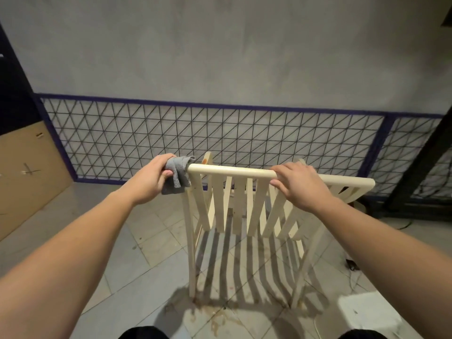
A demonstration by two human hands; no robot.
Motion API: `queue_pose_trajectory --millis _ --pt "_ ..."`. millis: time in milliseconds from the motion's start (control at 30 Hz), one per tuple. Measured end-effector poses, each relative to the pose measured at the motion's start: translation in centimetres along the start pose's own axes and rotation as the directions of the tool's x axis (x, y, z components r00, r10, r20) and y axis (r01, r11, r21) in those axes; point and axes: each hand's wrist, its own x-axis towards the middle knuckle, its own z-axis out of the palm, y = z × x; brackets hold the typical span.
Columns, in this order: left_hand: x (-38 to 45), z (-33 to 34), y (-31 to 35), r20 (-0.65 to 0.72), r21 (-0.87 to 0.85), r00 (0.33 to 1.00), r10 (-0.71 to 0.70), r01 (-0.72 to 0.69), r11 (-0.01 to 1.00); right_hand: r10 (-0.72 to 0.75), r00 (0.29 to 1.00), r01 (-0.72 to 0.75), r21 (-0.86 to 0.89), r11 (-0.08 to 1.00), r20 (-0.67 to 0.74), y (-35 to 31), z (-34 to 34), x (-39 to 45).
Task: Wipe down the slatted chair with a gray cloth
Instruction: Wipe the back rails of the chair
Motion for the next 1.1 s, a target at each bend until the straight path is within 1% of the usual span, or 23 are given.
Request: queue_pose_trajectory --millis 67,167,300,400,600,800,967,1033,1100 --pt "0.2 0.3 0.3 -0.003 -0.016 1.0 -0.014 0.014 1.0 0.021 1.0 -0.021 0.02 1.0 0.012 -0.1 0.1 -0.3" --pt "0.1 0.1 0.7 -0.002 0.007 0.999 -0.037 0.037 0.999 0.049 0.998 -0.051 0.033 0.998 0.038 -0.7 0.2 -0.1" --pt "0.0 0.3 1.1 -0.047 -0.016 0.997 -0.056 0.056 0.998 0.053 0.998 -0.056 0.06 0.997 0.035 -0.6 0.4 -0.1" --pt "0.0 0.5 1.2 -0.073 -0.022 0.997 -0.031 0.03 0.999 0.033 0.999 -0.034 0.048 0.998 0.015 -0.3 0.7 -0.3" --pt "-1.3 1.8 2.4 -0.132 -0.096 0.991 -0.007 -0.005 0.995 0.028 0.999 -0.028 0.023 0.999 -0.015 1.2 0.7 -0.1" --pt "-2.8 3.4 5.2 -0.205 -0.103 0.978 0.03 -0.052 0.993 -0.025 0.998 0.023 -0.032 0.999 -0.064 3.8 0.8 -0.1" --pt "-4.0 4.9 7.2 -0.273 -0.07 0.959 0.076 -0.098 0.993 -0.05 0.995 0.043 -0.076 0.996 -0.088 5.9 0.8 -0.2" --pt "-4.2 5.4 8.2 -0.282 -0.084 0.955 0.095 -0.123 0.989 -0.037 0.994 0.03 -0.07 0.997 -0.103 6.7 0.6 -0.3" --pt "-4.3 6.0 9.3 -0.288 -0.104 0.952 0.108 -0.143 0.984 0.027 0.995 -0.033 -0.058 0.998 -0.092 7.4 0.3 -0.5"
